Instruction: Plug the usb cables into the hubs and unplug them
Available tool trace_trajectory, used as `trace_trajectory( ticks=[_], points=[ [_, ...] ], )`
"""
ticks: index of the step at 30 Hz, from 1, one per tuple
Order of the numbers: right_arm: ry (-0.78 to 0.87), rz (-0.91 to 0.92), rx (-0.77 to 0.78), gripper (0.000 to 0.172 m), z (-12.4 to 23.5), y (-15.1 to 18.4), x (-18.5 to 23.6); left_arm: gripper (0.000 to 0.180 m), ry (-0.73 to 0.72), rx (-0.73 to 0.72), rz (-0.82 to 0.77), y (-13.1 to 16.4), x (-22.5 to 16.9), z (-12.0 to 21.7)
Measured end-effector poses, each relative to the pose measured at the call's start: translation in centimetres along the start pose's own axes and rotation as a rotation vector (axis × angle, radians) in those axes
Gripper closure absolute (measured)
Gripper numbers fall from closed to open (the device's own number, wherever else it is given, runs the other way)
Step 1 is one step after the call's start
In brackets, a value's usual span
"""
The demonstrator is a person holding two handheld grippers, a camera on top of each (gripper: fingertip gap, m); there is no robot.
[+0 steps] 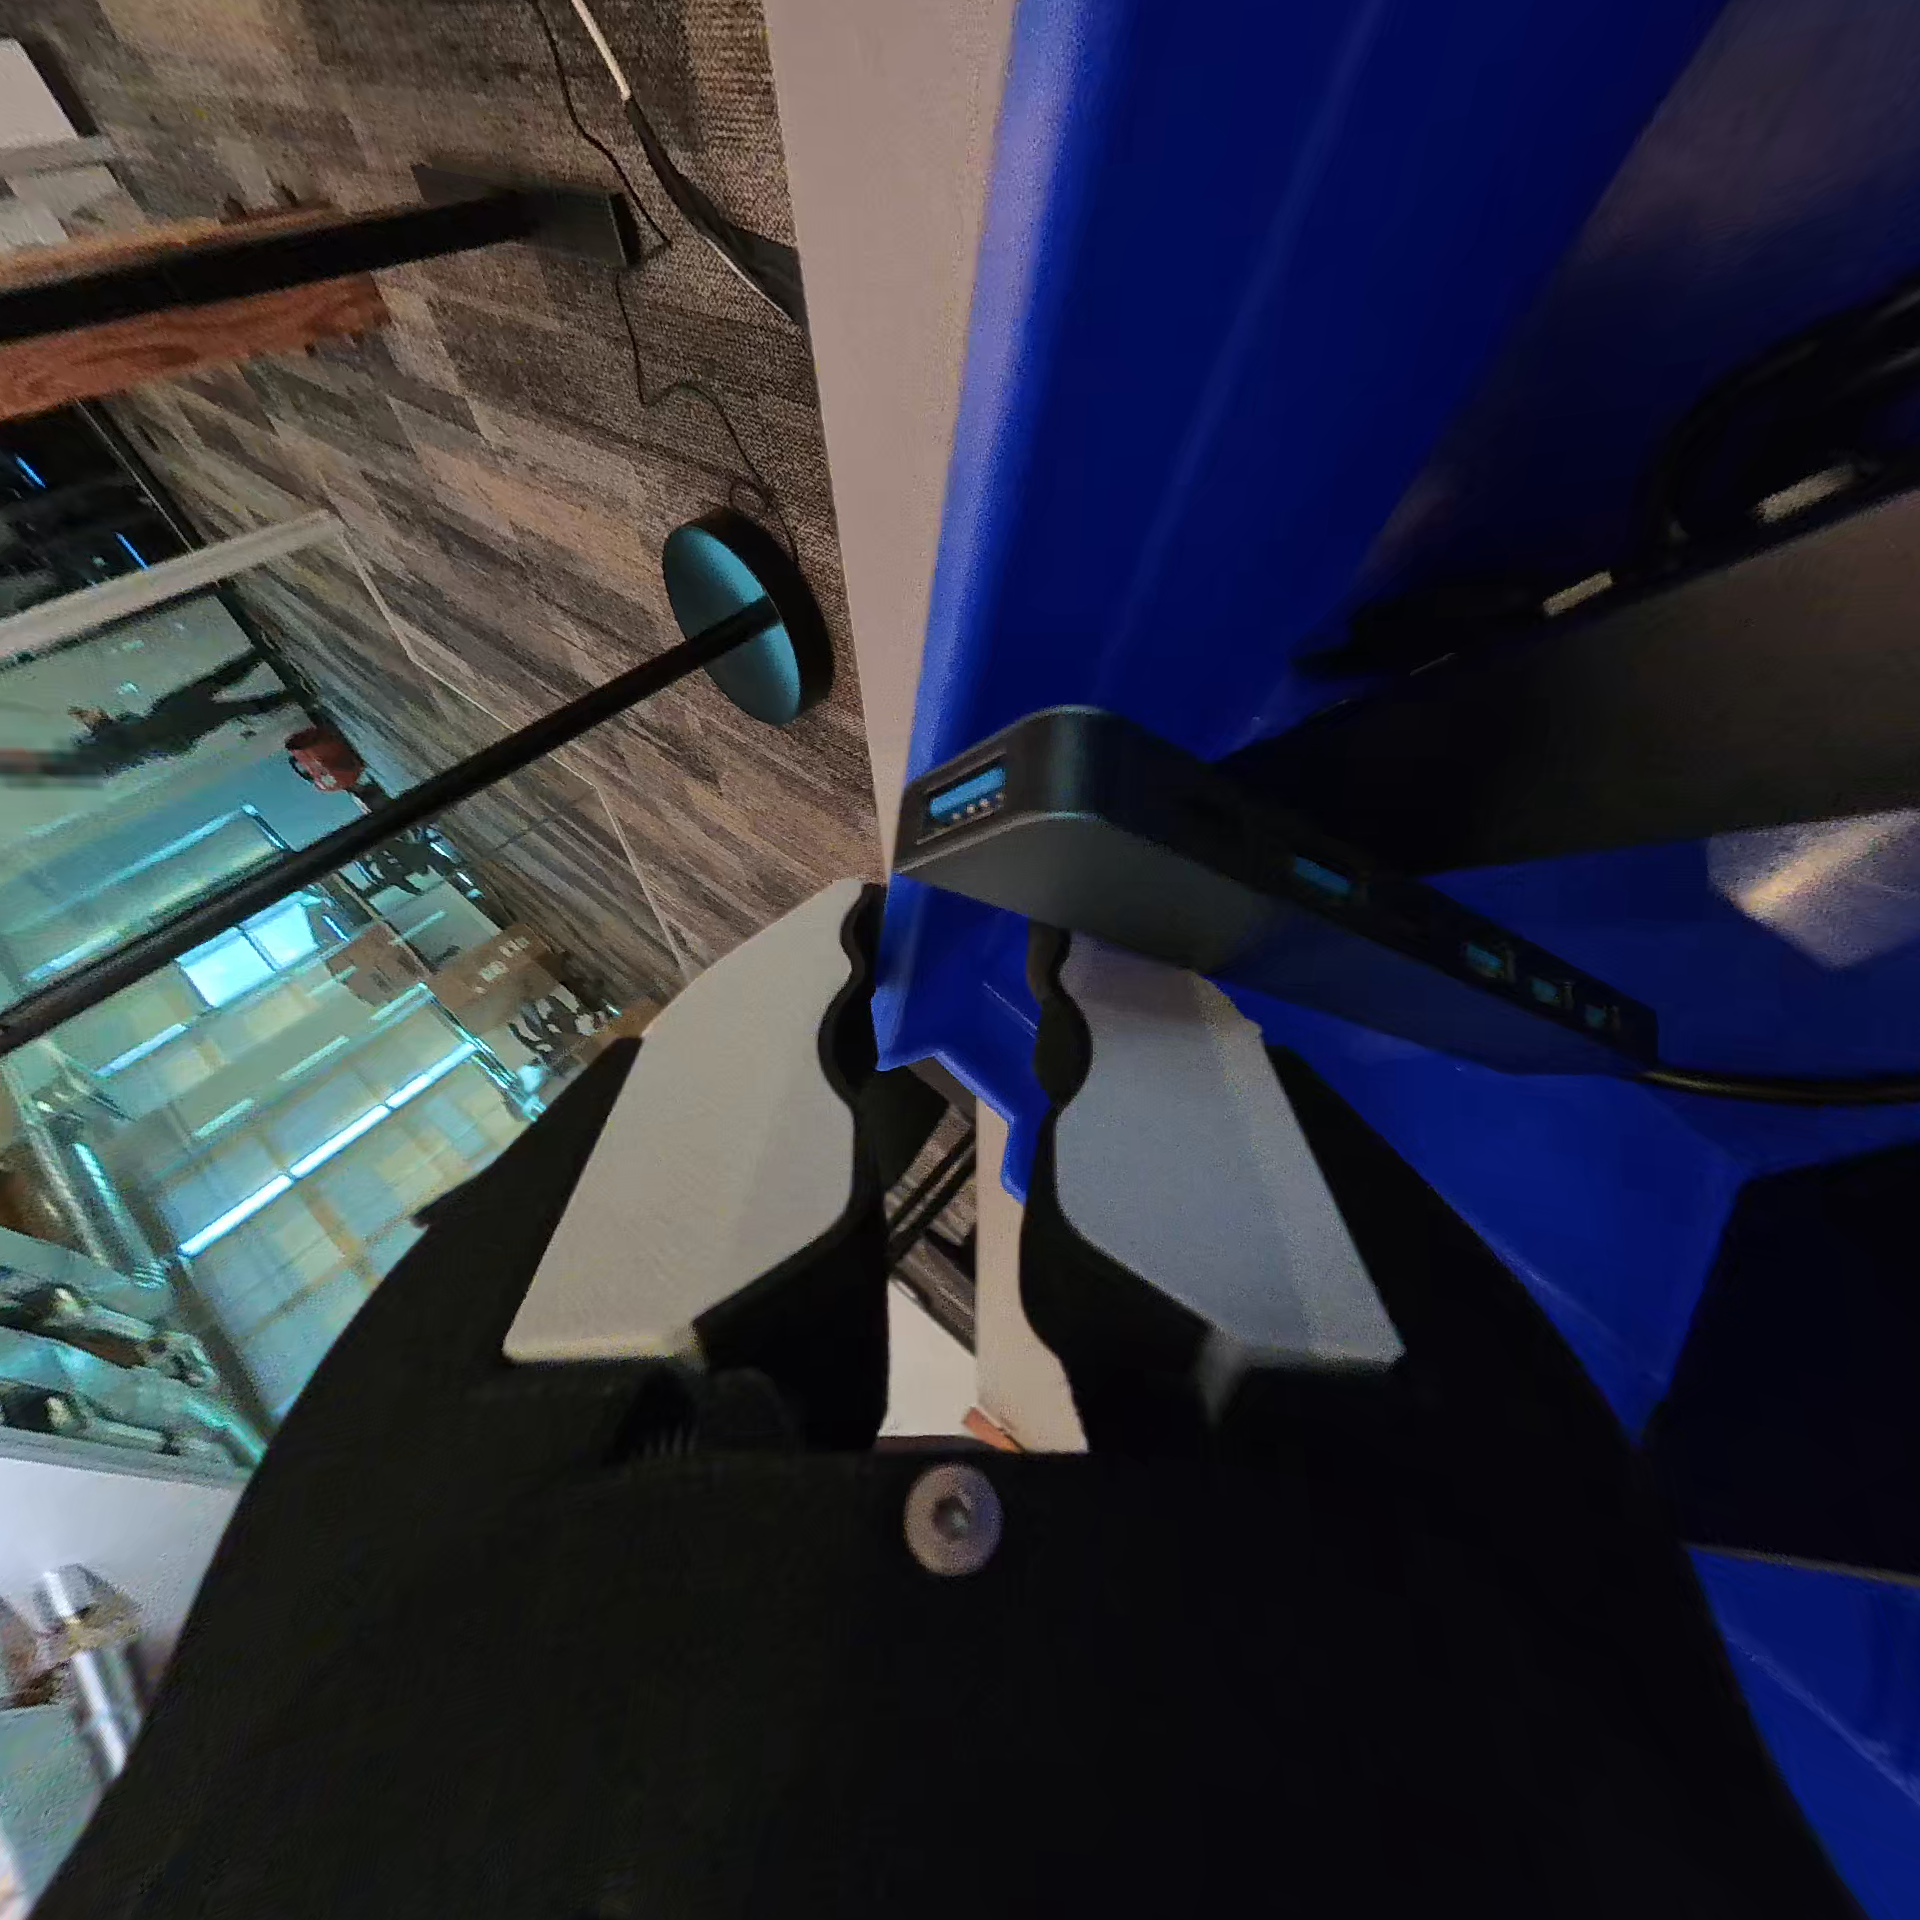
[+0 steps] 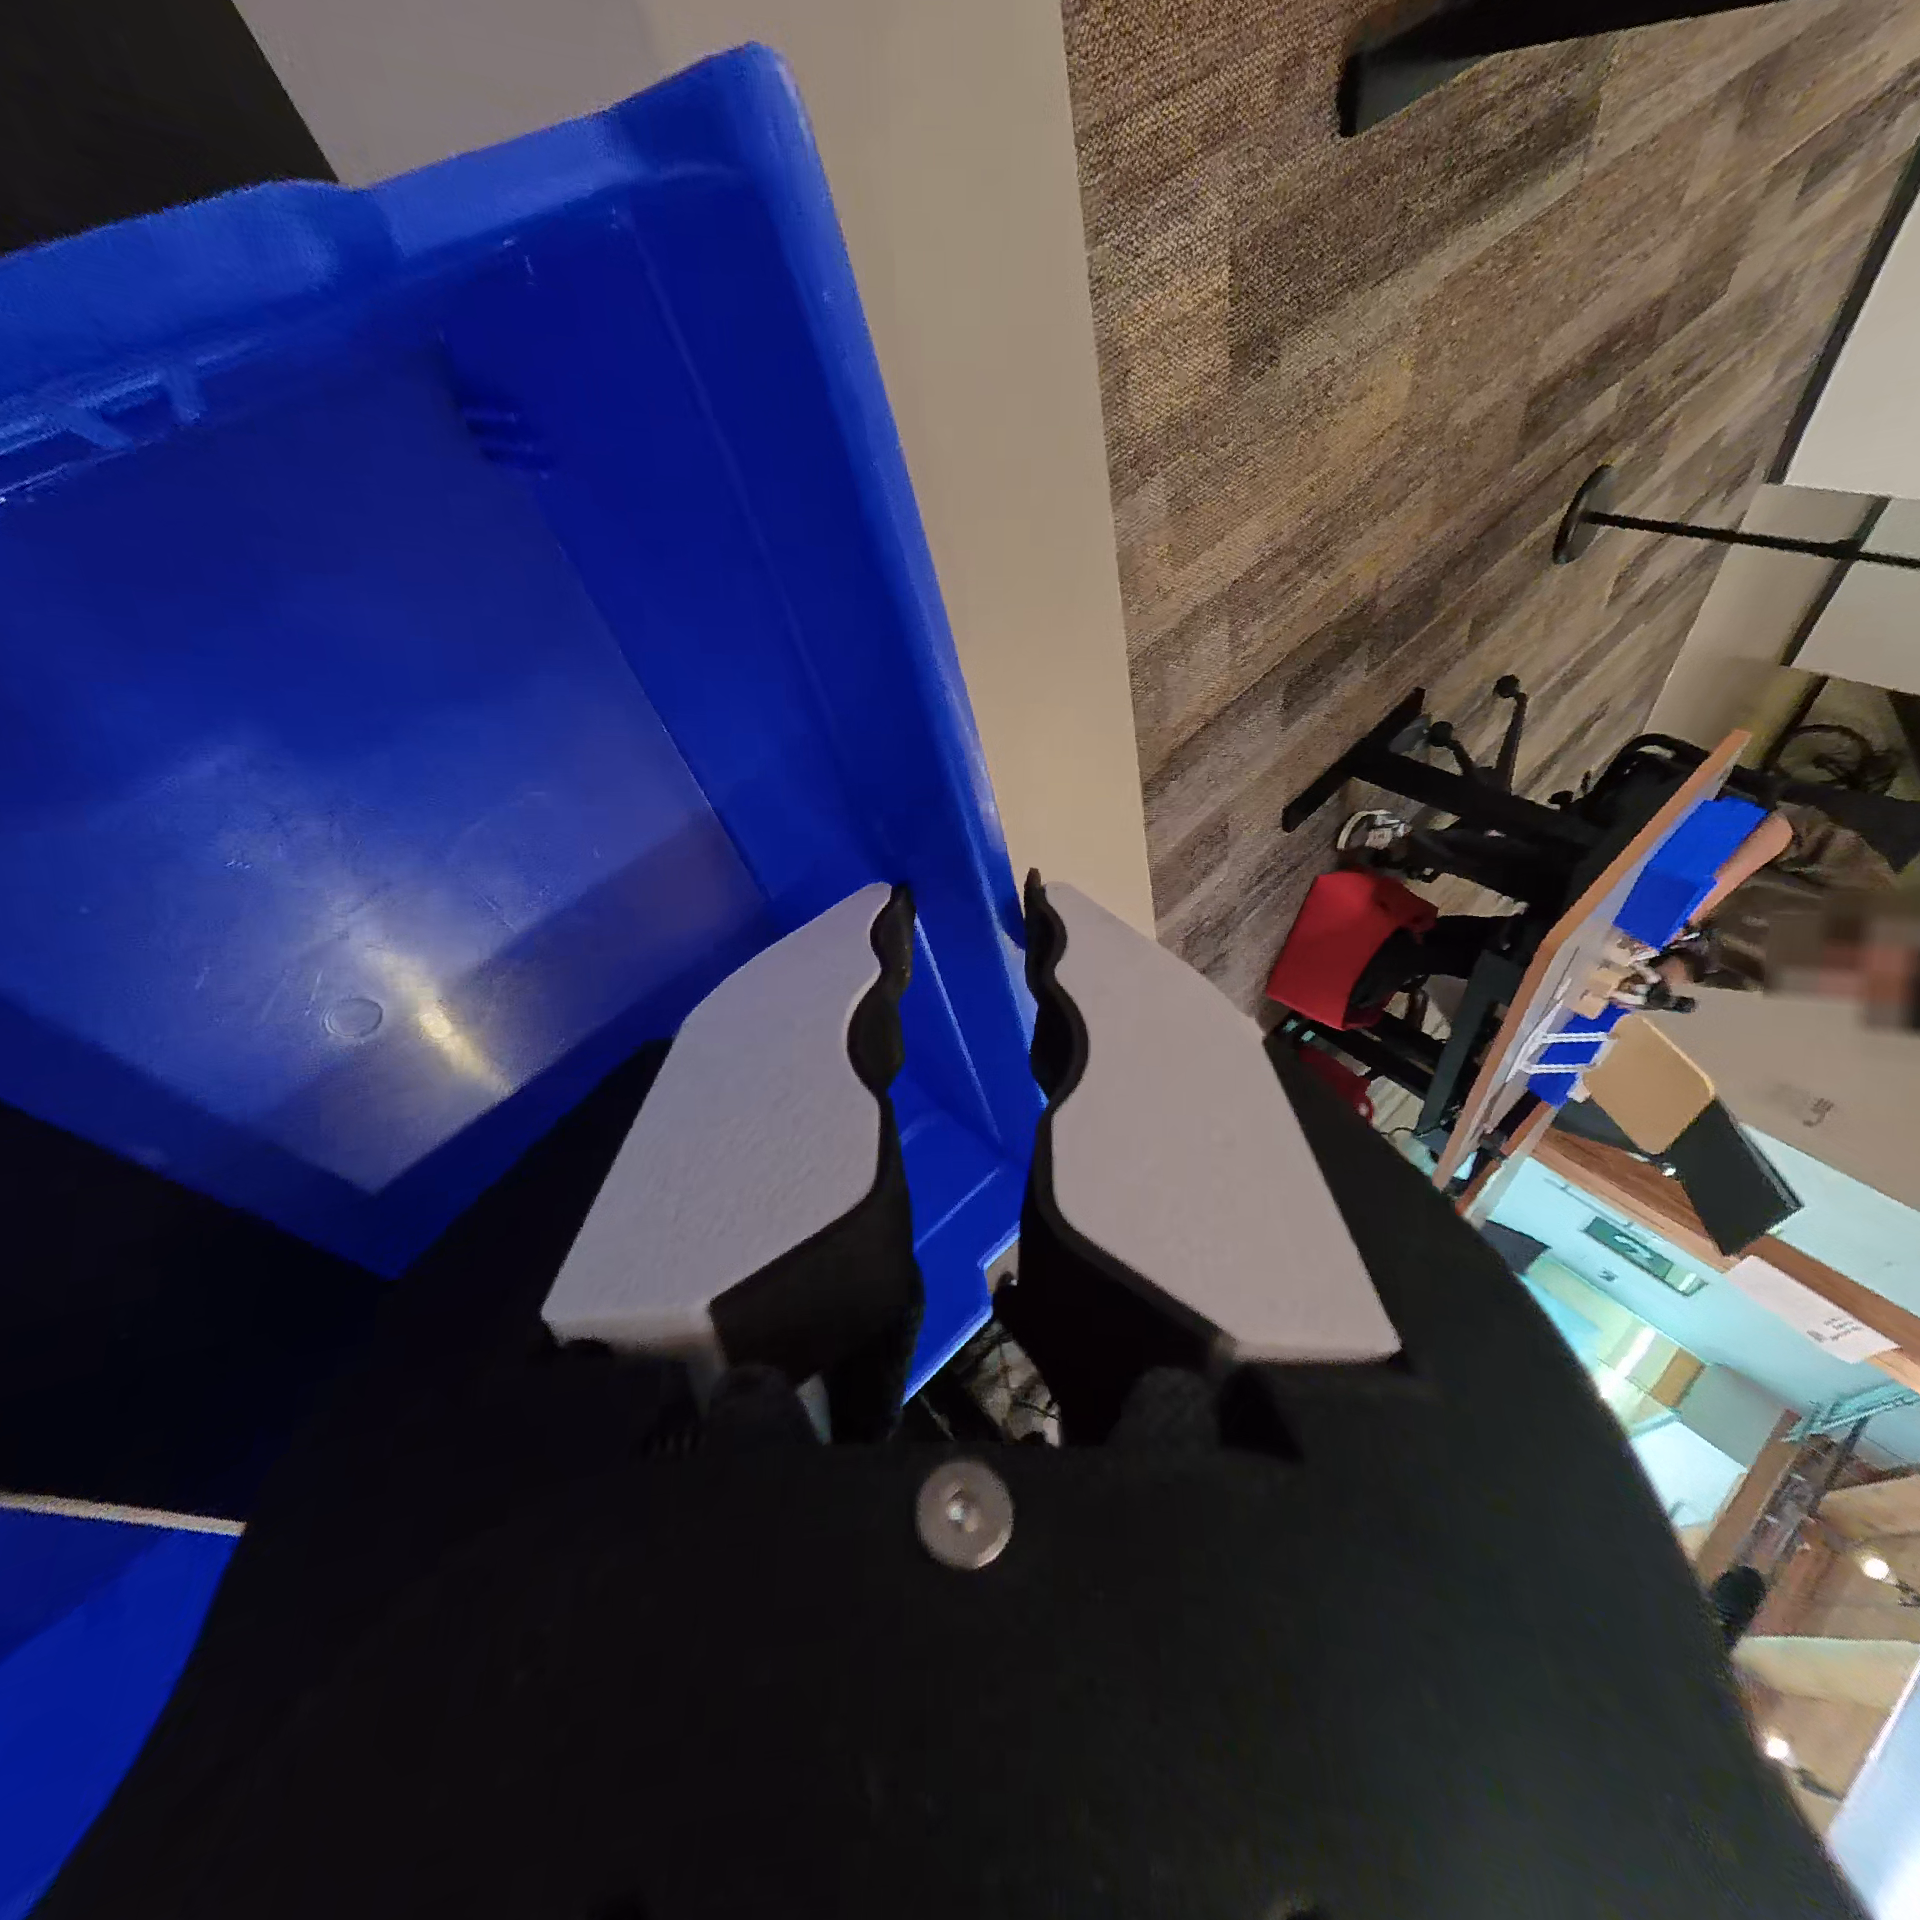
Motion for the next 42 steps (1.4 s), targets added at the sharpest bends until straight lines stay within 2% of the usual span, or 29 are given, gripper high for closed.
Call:
trace_trajectory(
  ticks=[6,14,30,34,38,42],
  points=[
    [0.010,0.024,0.021,0.151,-0.1,-0.3,0.0,0.154,0.028,0.088,0.081,0.1,-0.1,0.1],
    [0.009,0.008,-0.003,0.151,-0.2,-0.3,-0.1,0.154,0.039,0.136,0.150,0.6,-0.8,0.7],
    [0.014,0.013,-0.011,0.150,-0.6,-0.7,-0.5,0.156,0.106,0.442,0.549,5.2,1.0,-1.6],
    [0.020,0.011,-0.014,0.149,-0.7,-0.8,-0.5,0.155,0.111,0.445,0.514,5.2,1.0,-1.6],
    [0.027,0.017,-0.004,0.148,-0.7,-0.9,-0.5,0.155,0.084,0.386,0.505,5.0,0.7,-1.3],
    [0.025,0.009,0.016,0.148,-0.8,-1.1,-0.5,0.155,0.079,0.400,0.457,3.4,0.5,-0.9]
  ],
)
Point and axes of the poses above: each gripper's, where its closed fingertips meet, z back along the fingers, y out of its underside, x = y × z across the jaws, the point moved 6 cm from there along z, back along the fingers, and after that the axes turned 10 degrees about -x, right-handed, at the moved point
